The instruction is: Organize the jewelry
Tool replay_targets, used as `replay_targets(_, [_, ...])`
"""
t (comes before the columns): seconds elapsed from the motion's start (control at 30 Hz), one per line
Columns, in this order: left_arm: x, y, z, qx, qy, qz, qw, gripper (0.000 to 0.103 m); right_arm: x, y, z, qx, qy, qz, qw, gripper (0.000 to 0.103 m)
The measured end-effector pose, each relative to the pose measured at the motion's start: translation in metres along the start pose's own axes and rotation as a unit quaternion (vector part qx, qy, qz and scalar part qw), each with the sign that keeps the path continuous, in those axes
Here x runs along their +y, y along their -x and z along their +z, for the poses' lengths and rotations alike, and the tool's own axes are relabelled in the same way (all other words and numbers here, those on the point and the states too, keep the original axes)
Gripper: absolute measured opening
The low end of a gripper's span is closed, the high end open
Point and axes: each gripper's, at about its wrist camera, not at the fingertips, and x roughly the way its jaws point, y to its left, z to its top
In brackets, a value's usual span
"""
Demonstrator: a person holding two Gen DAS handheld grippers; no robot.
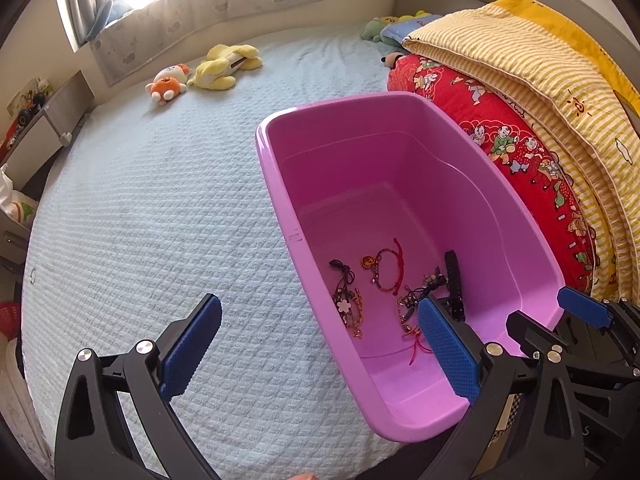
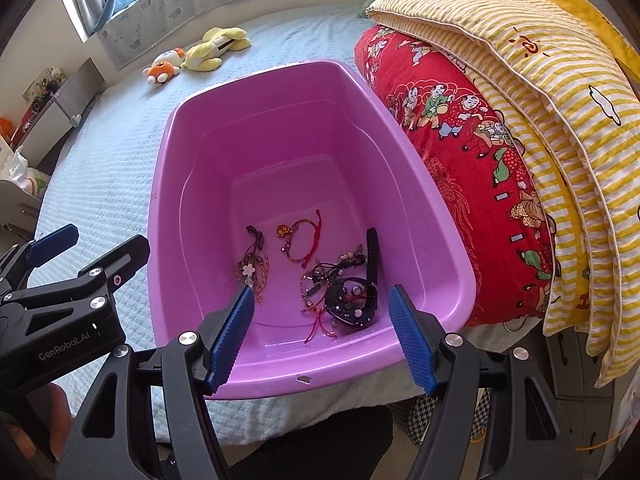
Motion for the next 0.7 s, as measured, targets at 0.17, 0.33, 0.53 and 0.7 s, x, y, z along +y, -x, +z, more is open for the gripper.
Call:
replay_targets(0.17, [0.0016,-0.0009,-0.0025,0.009,0.002,0.000,1.0000,0.097,0.0010,-0.0013,0.0000,0.007,0.004,-0.007,1.000,0.067])
replay_targets(0.33, [0.0033,-0.0006,-0.0037,0.011,0.002,-0.001,0.9999,0.097,0.0011,-0.0024,-0.0012,0.011,0.004,-0.006,1.000,0.067])
replay_targets(0.53, [0.0026,0.0009,-0.0038,0.009,0.002,-0.001,1.0000,0.097,0.0012,-0.0011,-0.0020,0.009,0.003,-0.003,1.000,0.067])
replay_targets(0.7, [0.0029,0.0020,-0.0040,0.009,0.002,-0.002,1.0000,0.097,0.0015,-0.0003,-0.0032,0.009,0.003,-0.003,1.000,0.067])
